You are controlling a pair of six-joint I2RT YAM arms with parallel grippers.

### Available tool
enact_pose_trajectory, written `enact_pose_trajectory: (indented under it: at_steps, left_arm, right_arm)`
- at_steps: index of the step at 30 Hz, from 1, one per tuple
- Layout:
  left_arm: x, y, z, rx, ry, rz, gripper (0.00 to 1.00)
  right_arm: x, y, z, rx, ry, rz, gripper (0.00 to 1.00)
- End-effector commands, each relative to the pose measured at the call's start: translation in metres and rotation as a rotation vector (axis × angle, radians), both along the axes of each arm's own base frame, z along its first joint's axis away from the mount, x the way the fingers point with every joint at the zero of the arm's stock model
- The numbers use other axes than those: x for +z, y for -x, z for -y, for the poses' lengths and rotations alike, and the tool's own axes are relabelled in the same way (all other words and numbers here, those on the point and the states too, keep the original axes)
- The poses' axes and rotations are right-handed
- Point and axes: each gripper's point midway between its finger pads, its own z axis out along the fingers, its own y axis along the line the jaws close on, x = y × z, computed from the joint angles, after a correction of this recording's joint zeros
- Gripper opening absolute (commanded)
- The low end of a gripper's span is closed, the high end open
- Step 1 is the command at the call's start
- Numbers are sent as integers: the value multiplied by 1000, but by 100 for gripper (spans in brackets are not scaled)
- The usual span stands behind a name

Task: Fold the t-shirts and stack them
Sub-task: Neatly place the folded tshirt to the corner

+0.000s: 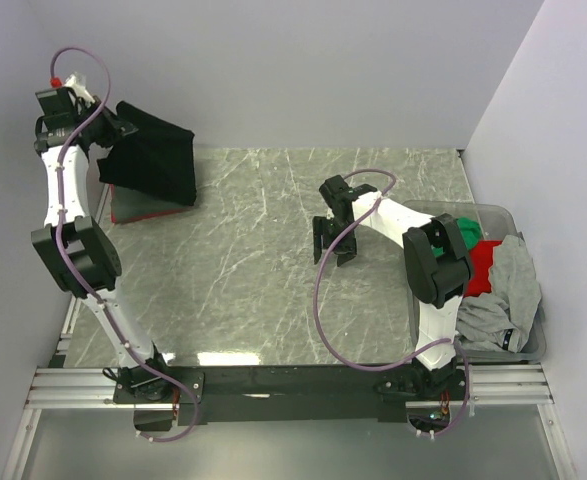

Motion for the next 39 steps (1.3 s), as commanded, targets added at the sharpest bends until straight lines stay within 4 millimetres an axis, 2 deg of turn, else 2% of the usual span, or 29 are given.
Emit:
enact_pose_trajectory:
  at_steps: [1,6,10,12,13,15,16,18,19,20,22,24,25,26,27,28,29,30,33,34,36,37,38,39]
  left_arm:
    - [0,-12,-17,22,-12,55,0]
    - [-28,-16,-47,97,-22,11,0]
    - [-61,-19,-72,169,-42,-63,3]
    - [-70,-18,-82,212,-54,-95,16]
    - [-78,-18,-93,256,-71,-116,38]
    - [-80,-17,-100,296,-76,-138,56]
    - [-79,-16,-107,331,-93,-144,69]
    - [-77,-14,-109,355,-96,-135,79]
    - [-64,-11,-109,370,-97,-112,86]
    - [-72,-6,-110,389,-100,-131,88]
    - [-58,-1,-106,411,-121,-100,94]
    - [-63,7,-108,461,-158,-130,97]
    - [-53,11,-99,471,-183,-125,97]
    - [-56,16,-96,492,-200,-146,98]
    - [-44,25,-102,570,-240,-145,98]
    - [-43,28,-91,580,-251,-156,98]
    - [-47,35,-91,623,-268,-182,98]
    - [-35,45,-94,682,-294,-177,99]
    - [-36,56,-81,702,-294,-177,99]
    - [-25,61,-73,703,-276,-151,99]
    - [-30,69,-61,677,-264,-167,99]
    - [-19,73,-46,644,-248,-141,99]
    - [-31,79,-37,617,-246,-166,99]
    - [-22,86,-27,600,-240,-142,99]
  right_arm:
    - [6,-5,-4,-19,-20,23,69]
    - [10,-4,-5,-34,-28,32,69]
    - [10,-2,-7,-40,-31,28,69]
    - [12,-1,-9,-39,-34,32,70]
    - [12,-1,-10,-43,-35,33,70]
    - [18,-2,-13,-43,-43,49,70]
    - [22,-2,-14,-45,-47,61,71]
    - [26,-3,-16,-49,-54,70,71]
    - [30,-3,-17,-52,-58,85,71]
    - [32,-4,-17,-54,-60,91,71]
    - [39,-6,-19,-59,-67,116,71]
    - [43,-7,-19,-63,-67,132,72]
    - [47,-7,-18,-65,-68,145,72]
    - [49,-8,-17,-67,-58,158,72]
    - [50,-9,-15,-70,-52,165,72]
    - [55,-9,-15,-70,-53,181,72]
    - [56,-10,-13,-72,-44,190,72]
    - [57,-10,-12,-72,-43,198,72]
    - [62,-11,-8,-73,-34,229,72]
    - [66,-12,-7,-74,-37,246,72]
    - [67,-13,-3,-84,-27,269,72]
    - [72,-14,-2,-94,-35,290,72]
    - [72,-15,-2,-99,-42,307,72]
    - [74,-16,0,-105,-42,320,72]
